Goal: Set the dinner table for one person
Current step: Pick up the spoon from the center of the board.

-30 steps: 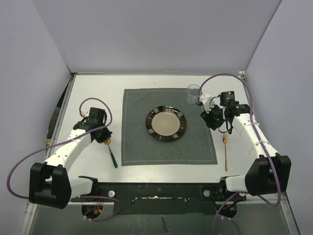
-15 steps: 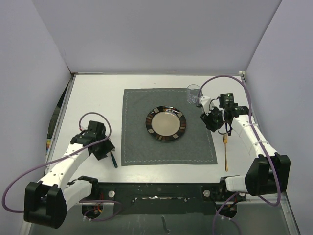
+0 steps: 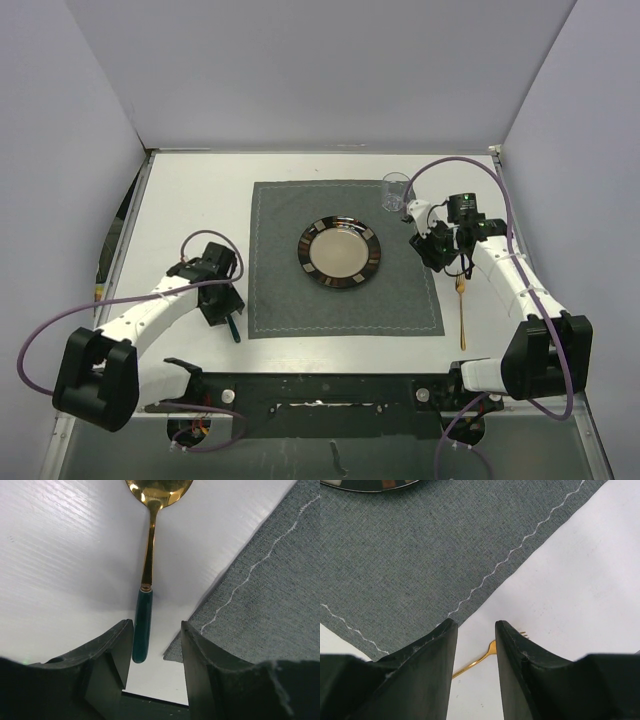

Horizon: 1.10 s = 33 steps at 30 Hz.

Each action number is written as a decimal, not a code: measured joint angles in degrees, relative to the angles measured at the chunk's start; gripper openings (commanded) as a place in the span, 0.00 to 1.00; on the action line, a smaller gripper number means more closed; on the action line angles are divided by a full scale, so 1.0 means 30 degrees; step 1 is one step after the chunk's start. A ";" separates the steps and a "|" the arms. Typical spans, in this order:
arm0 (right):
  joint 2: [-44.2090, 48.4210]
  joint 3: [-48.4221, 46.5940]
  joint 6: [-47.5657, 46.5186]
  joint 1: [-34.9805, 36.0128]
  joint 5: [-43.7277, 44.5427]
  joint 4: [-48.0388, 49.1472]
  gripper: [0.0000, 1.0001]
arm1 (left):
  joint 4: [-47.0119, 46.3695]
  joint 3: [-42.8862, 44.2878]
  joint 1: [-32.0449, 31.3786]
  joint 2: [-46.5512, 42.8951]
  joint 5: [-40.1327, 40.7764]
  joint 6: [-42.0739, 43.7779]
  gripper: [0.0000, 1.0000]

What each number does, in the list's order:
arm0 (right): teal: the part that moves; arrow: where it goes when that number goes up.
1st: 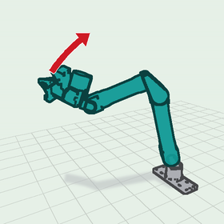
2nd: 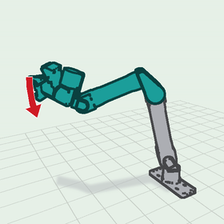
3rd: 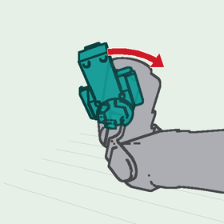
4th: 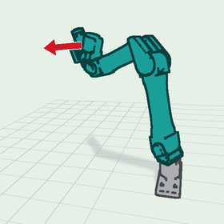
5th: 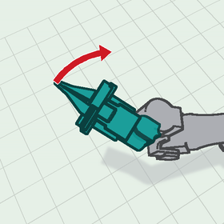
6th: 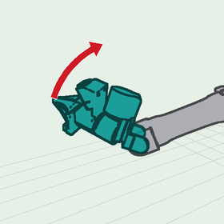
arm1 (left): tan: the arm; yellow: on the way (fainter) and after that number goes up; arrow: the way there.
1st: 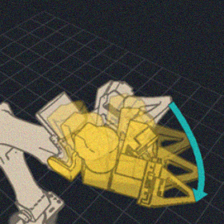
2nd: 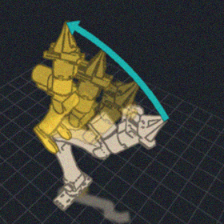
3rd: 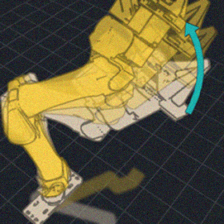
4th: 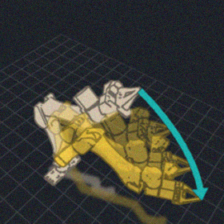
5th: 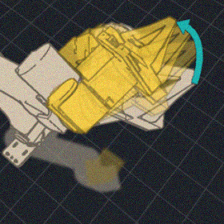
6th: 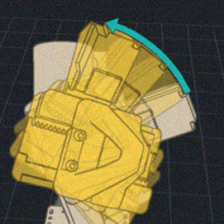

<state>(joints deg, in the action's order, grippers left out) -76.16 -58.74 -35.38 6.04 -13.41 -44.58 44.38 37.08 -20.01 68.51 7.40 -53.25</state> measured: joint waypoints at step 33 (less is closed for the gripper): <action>0.0131 0.0408 -0.0219 0.0131 0.1122 0.0517 0.38 | -0.0299 0.2390 -0.0743 0.3738 0.0816 0.0896 0.00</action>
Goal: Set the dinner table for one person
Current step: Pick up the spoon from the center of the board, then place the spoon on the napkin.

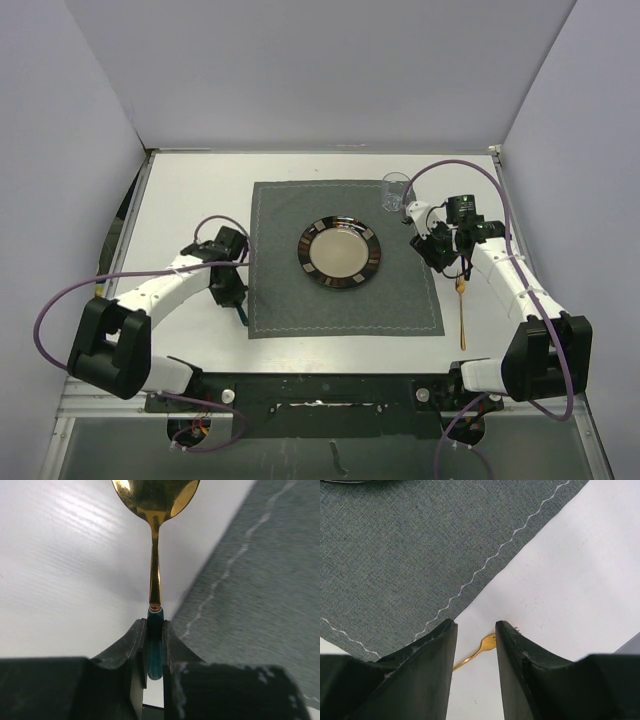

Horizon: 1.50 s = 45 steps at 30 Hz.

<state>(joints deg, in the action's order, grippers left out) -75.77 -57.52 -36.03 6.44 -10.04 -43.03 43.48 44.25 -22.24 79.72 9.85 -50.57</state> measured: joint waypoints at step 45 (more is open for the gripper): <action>-0.0080 -0.1916 0.0678 -0.4677 0.2594 0.0204 0.40 | -0.3257 1.9263 -1.0477 1.4418 -0.4648 -0.0073 0.00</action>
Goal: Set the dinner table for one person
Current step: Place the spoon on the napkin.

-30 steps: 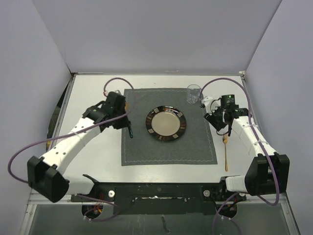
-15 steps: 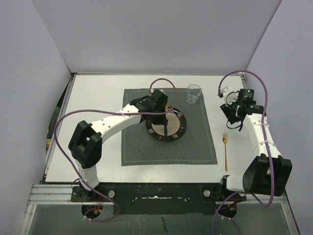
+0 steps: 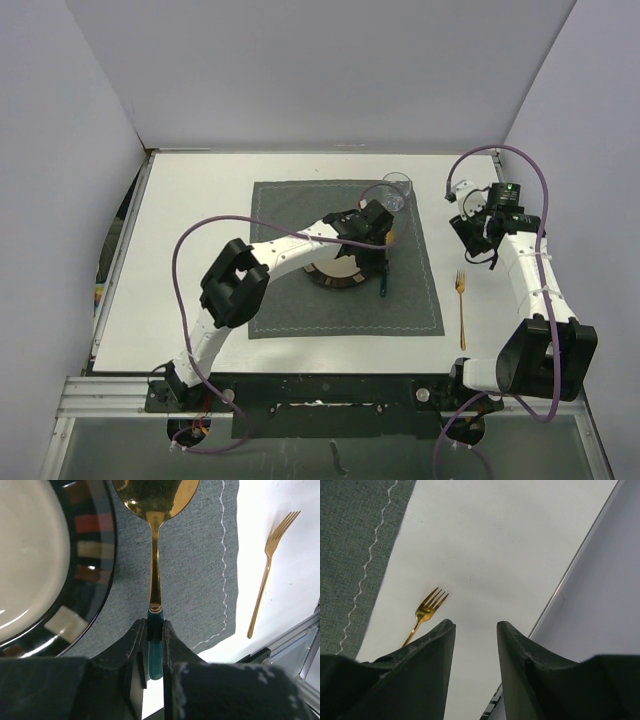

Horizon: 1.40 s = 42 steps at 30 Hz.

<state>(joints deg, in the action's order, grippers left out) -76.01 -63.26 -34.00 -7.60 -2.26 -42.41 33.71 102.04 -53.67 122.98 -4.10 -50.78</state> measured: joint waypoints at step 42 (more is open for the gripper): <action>0.0772 0.0743 0.0335 0.0029 -0.1282 -0.1319 0.41 | -0.0984 0.8043 0.0933 0.7446 -0.2798 -0.2586 0.98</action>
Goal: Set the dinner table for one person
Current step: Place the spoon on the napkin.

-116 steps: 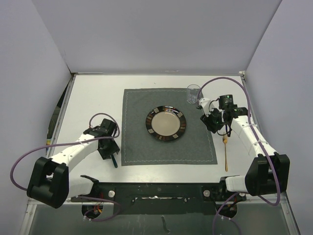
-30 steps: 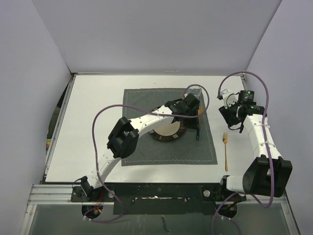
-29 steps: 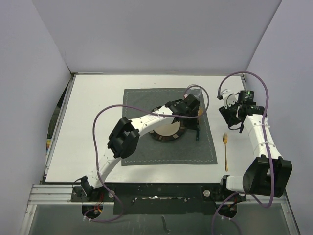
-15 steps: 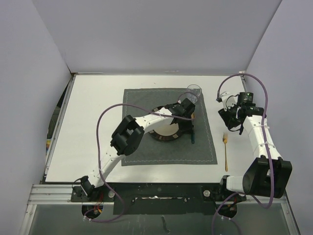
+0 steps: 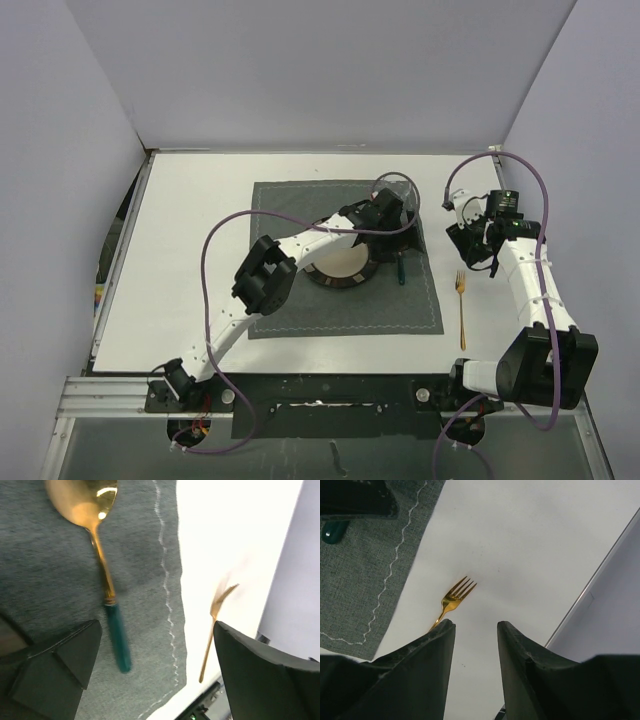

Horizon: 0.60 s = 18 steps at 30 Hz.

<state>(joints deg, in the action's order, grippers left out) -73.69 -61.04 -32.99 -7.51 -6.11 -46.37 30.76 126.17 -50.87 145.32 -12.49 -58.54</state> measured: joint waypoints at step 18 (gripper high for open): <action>0.3213 0.1530 0.1996 0.2805 -0.1982 -0.0692 0.00 | 0.1311 -0.6914 -0.0517 -0.8174 0.0852 0.3402 0.98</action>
<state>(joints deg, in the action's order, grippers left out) -64.05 -56.45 -27.00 0.91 -12.05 -48.45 34.70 105.43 -52.42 120.79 -9.93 -48.34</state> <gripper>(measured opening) 0.135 0.979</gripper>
